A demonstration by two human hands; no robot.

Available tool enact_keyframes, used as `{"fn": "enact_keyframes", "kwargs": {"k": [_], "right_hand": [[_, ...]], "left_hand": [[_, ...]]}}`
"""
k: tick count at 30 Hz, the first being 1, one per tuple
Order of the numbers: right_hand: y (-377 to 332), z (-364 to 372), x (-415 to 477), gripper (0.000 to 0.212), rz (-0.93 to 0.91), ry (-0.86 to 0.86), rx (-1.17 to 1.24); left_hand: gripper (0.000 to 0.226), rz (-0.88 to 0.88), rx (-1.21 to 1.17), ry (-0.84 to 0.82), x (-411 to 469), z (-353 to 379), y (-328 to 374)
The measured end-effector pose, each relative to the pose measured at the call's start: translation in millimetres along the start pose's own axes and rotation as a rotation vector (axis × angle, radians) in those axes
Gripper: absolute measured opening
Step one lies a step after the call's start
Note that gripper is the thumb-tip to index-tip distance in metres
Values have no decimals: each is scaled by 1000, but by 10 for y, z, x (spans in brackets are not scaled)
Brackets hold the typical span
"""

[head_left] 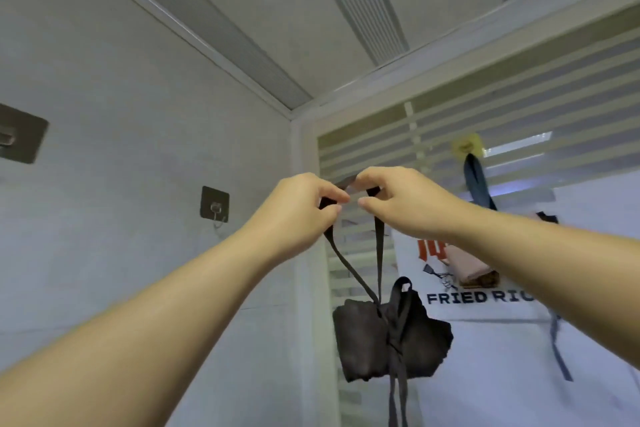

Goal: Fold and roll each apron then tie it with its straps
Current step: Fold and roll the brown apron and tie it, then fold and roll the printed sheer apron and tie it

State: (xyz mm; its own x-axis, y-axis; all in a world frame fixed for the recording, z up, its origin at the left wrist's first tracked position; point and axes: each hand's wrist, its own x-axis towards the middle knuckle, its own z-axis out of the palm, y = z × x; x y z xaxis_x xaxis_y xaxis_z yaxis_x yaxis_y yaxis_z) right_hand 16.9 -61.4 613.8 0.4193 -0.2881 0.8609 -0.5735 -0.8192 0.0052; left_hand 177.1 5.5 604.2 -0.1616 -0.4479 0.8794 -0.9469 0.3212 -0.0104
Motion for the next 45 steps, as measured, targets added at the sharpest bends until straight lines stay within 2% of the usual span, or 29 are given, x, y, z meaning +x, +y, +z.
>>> {"fn": "enact_keyframes", "kwargs": {"k": [4,8,11,16,21,25,29,35,37,42,45], "right_hand": [[-320,624,350,35,-20,47,3],[-555,1050,708,37,-19,-21,53],[-693,1312,1028,40,-32,-96,198],[-839,1617,1464,43,-42,-194,345],[-817,1908,1758,33,18,-231,451],[-739,2119,1845,35,51,-226,471],[-674,2238,1777,34,132,-264,567],[-676,2381,1479,41,165,-330,758],[-673,2390,1315,45,153,-312,761],[-652,2217,649,40,41,-335,641],[-602,2046,25,24,24,-446,591]], "left_hand": [[25,-126,133,-9,-161,-235,-569],[28,-255,175,-29,-175,-383,-993],[28,-323,141,-28,-112,-505,-1250],[43,-447,-8,-21,6,-457,-1628],[34,-457,15,-51,94,-308,-1877],[19,-516,17,-75,145,-133,-1956],[42,-606,74,-163,90,40,-2059],[28,-627,201,-329,-212,231,-2102],[27,-622,221,-325,-350,229,-2062],[51,-493,190,-223,-785,290,-1772],[36,-464,45,-201,-1198,481,-1475]]}}
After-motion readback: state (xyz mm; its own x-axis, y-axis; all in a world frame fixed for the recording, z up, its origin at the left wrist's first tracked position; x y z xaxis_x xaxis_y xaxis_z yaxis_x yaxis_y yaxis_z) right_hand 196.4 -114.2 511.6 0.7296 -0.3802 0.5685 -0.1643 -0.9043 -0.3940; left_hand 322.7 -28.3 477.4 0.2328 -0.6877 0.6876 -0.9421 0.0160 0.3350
